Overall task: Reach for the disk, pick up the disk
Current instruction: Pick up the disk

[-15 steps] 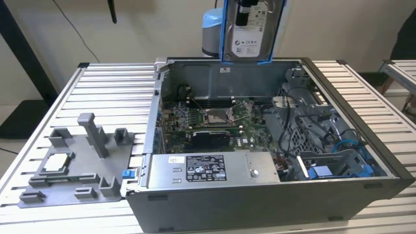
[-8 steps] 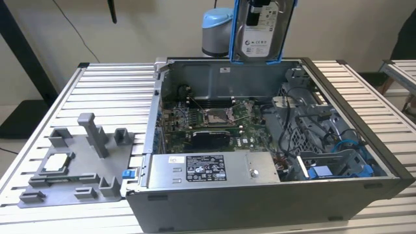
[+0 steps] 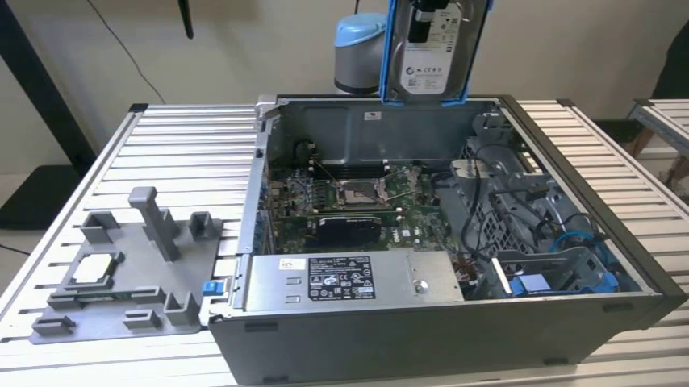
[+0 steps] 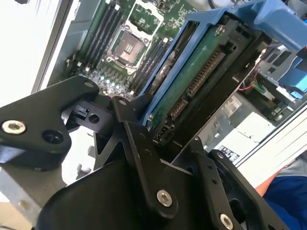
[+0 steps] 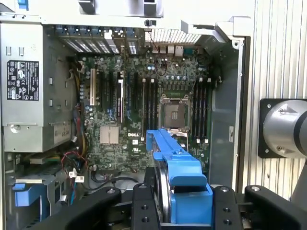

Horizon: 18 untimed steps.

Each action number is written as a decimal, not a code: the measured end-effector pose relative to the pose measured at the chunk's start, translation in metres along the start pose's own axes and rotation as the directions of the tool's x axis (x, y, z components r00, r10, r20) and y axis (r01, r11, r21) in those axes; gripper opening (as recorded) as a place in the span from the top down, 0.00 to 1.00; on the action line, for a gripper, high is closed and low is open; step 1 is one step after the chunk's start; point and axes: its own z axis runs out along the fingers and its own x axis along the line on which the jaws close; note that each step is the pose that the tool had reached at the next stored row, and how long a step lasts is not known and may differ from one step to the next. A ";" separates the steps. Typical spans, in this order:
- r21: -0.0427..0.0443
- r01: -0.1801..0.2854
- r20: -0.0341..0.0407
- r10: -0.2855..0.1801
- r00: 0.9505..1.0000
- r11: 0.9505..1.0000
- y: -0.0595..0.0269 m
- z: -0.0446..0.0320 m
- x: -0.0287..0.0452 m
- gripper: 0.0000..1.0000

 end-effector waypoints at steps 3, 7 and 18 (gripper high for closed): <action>0.000 0.000 0.000 0.000 1.000 1.000 -0.0001 -0.0002 0.0015 1.00; 0.000 0.000 0.000 0.000 1.000 1.000 0.0000 -0.0004 0.0097 1.00; 0.000 0.000 0.000 0.000 1.000 1.000 -0.0001 -0.0010 0.0413 1.00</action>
